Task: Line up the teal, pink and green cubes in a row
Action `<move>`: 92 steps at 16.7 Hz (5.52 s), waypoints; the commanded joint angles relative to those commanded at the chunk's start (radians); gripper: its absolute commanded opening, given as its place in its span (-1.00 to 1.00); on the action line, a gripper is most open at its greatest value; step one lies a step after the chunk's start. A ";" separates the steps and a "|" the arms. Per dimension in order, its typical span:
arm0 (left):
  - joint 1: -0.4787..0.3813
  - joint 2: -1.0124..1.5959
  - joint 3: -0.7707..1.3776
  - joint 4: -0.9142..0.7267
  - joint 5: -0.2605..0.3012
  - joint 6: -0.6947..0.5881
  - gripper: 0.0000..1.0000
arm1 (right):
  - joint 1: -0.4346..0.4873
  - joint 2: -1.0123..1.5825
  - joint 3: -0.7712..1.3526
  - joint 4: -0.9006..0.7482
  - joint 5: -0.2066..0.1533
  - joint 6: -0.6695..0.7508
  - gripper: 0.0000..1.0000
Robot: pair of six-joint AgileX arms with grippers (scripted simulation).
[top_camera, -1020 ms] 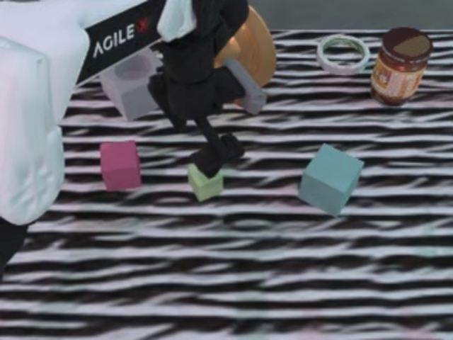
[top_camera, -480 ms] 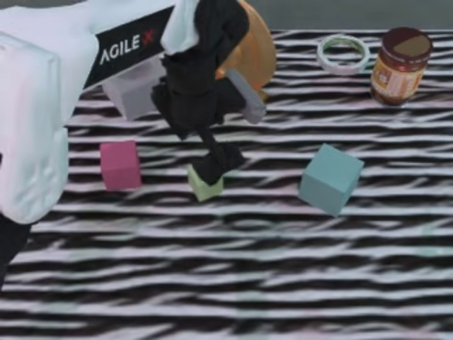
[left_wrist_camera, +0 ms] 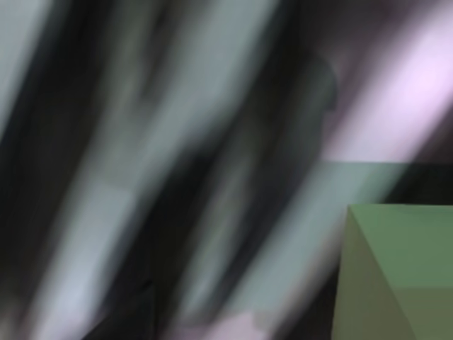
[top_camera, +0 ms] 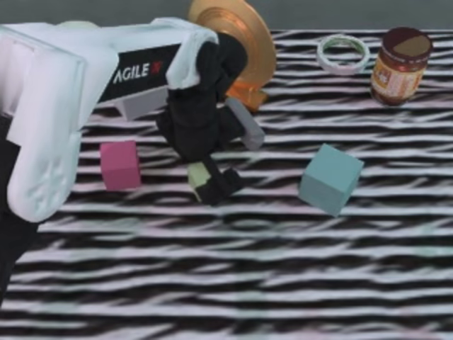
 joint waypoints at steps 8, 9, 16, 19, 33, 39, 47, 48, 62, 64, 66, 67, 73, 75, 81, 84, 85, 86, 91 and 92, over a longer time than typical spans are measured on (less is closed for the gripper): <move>0.000 0.000 0.000 0.000 0.000 0.000 0.10 | 0.000 0.000 0.000 0.000 0.000 0.000 1.00; 0.000 0.000 0.000 0.000 0.000 0.000 -0.06 | 0.000 0.000 0.000 0.000 0.000 0.000 1.00; 0.000 0.000 0.000 0.000 0.000 0.000 -1.00 | 0.000 0.000 0.000 0.000 0.000 0.000 1.00; 0.000 0.000 0.000 0.000 0.000 0.000 -1.00 | 0.000 0.000 0.000 0.000 0.000 0.000 1.00; 0.019 -0.092 0.178 -0.248 0.014 -0.012 -1.00 | 0.000 0.000 0.000 0.000 0.000 0.000 1.00; -0.002 -0.087 0.191 -0.256 0.014 -0.006 -1.00 | 0.000 0.000 0.000 0.000 0.000 0.000 1.00; -0.286 -0.020 0.368 -0.368 0.016 0.074 -1.00 | 0.000 0.000 0.000 0.000 0.000 0.000 1.00; -0.320 -0.014 0.387 -0.380 0.016 0.084 -1.00 | 0.000 0.000 0.000 0.000 0.000 0.000 1.00; -0.364 0.018 0.216 -0.168 0.016 0.095 -1.00 | 0.000 0.000 0.000 0.000 0.000 0.000 1.00; -0.366 0.024 0.193 -0.144 0.016 0.096 -1.00 | 0.000 0.000 0.000 0.000 0.000 0.000 1.00; -0.366 0.024 0.193 -0.144 0.016 0.096 -1.00 | 0.000 0.000 0.000 0.000 0.000 0.000 1.00; -0.366 0.024 0.193 -0.144 0.016 0.096 -1.00 | 0.000 0.000 0.000 0.000 0.000 0.000 1.00; -0.366 0.024 0.193 -0.144 0.016 0.096 -0.10 | 0.000 0.000 0.000 0.000 0.000 0.000 1.00; -0.366 0.024 0.193 -0.144 0.016 0.096 0.21 | 0.000 0.000 0.000 0.000 0.000 0.000 1.00; -0.366 0.024 0.193 -0.144 0.016 0.096 1.00 | 0.000 0.000 0.000 0.000 0.000 0.000 1.00; -0.366 0.024 0.193 -0.144 0.016 0.096 1.00 | 0.000 0.000 0.000 0.000 0.000 0.000 1.00; -0.366 0.024 0.193 -0.144 0.016 0.096 1.00 | 0.000 0.000 0.000 0.000 0.000 0.000 1.00; -0.366 0.024 0.193 -0.144 0.016 0.096 1.00 | 0.000 0.000 0.000 0.000 0.000 0.000 1.00; -0.363 0.023 0.211 -0.161 0.016 0.096 1.00 | 0.000 0.000 0.000 0.000 0.000 0.000 1.00; -0.359 0.022 0.235 -0.185 0.016 0.095 1.00 | 0.000 0.000 0.000 0.000 0.000 0.000 1.00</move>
